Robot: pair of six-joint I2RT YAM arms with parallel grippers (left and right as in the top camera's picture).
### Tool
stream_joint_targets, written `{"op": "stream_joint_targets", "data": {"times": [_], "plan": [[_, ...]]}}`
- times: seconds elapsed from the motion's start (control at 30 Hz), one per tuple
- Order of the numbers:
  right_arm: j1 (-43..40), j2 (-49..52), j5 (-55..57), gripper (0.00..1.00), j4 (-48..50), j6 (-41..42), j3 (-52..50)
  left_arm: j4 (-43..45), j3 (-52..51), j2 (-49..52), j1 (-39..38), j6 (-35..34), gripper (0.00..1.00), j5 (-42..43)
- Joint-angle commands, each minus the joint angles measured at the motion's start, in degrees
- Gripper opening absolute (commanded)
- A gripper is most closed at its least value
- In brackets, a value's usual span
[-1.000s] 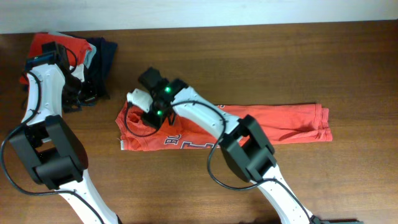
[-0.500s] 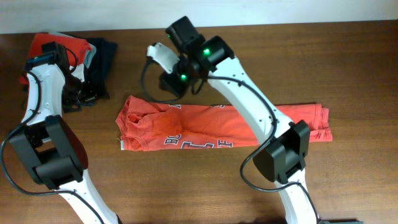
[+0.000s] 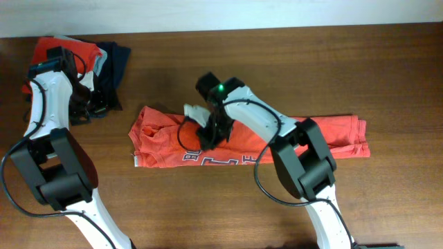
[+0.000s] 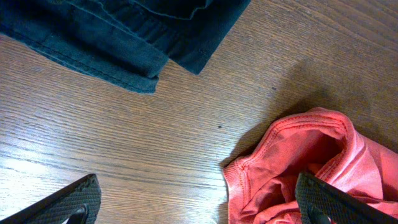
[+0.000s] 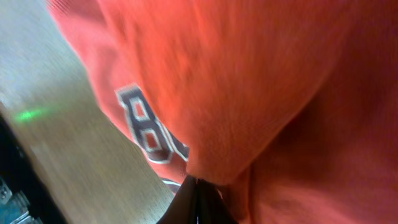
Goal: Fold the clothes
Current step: 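Release the shirt and lift the right gripper away to the right, then lower the right gripper and grasp the strip's right end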
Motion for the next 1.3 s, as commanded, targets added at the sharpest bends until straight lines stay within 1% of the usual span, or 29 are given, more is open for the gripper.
{"op": "stream_joint_targets", "data": {"times": [0.0,0.1,0.2,0.3,0.4,0.47,0.5,0.63,0.73,0.77,0.87,0.93,1.0,1.13,1.27], "plan": [[-1.27,-0.92,-2.58,0.04,-0.28,-0.11,0.68,0.13,0.98,-2.25,0.04,-0.55,0.99,-0.04],[-3.74,-2.05,-3.37,0.04,-3.13,-0.13,4.59,0.11,0.98,-2.25,0.04,-0.55,0.99,-0.04],[-7.41,-3.17,-3.28,0.04,-8.9,-0.13,11.28,0.11,0.98,-2.25,0.04,-0.55,0.99,-0.04],[-12.13,-4.02,-1.79,0.04,-16.76,-0.13,18.08,0.11,0.98,-2.25,0.04,-0.55,0.99,-0.04],[-18.29,-4.31,3.76,0.05,-26.14,-0.11,23.65,0.11,0.98,-2.25,0.04,-0.55,0.99,-0.04],[-22.86,-4.31,6.64,0.13,-31.26,-0.11,25.42,0.11,0.98,-2.25,0.04,-0.55,1.0,-0.04],[-25.7,-4.31,7.5,0.2,-33.55,-0.13,25.66,0.11,0.98,-2.25,0.04,-0.55,0.99,-0.04],[-35.6,-4.31,11.41,0.37,-33.75,4.0,24.37,0.11,0.98,-2.25,0.04,-0.55,0.99,-0.04],[-43.36,-4.28,13.49,0.58,-33.75,3.93,22.88,0.11,0.98,-2.25,0.04,-0.55,1.0,-0.04],[-45.86,-4.28,13.49,0.62,-33.73,3.91,22.38,0.11,0.98,-2.25,0.04,-0.55,0.99,-0.04],[-53.51,-4.28,13.51,0.69,-33.73,3.48,20.87,0.11,0.98,-2.25,0.04,-0.55,0.99,-0.04],[-58.1,-4.28,13.49,0.79,-33.75,3.48,19.47,0.11,0.98,-2.25,0.04,-0.55,0.99,-0.04],[-62.34,-4.28,13.46,0.82,-33.75,3.45,17.35,0.11,0.98,-2.25,0.04,-0.55,0.99,-0.04],[-68.94,-4.28,13.44,0.82,-32.96,1.62,10.56,0.11,0.98,-2.25,0.04,-0.55,0.99,-0.04],[-72.61,-4.28,9.6,0.82,-26.29,1.53,1.57,0.11,0.98,-2.25,0.04,-0.55,0.99,-0.04]]}}
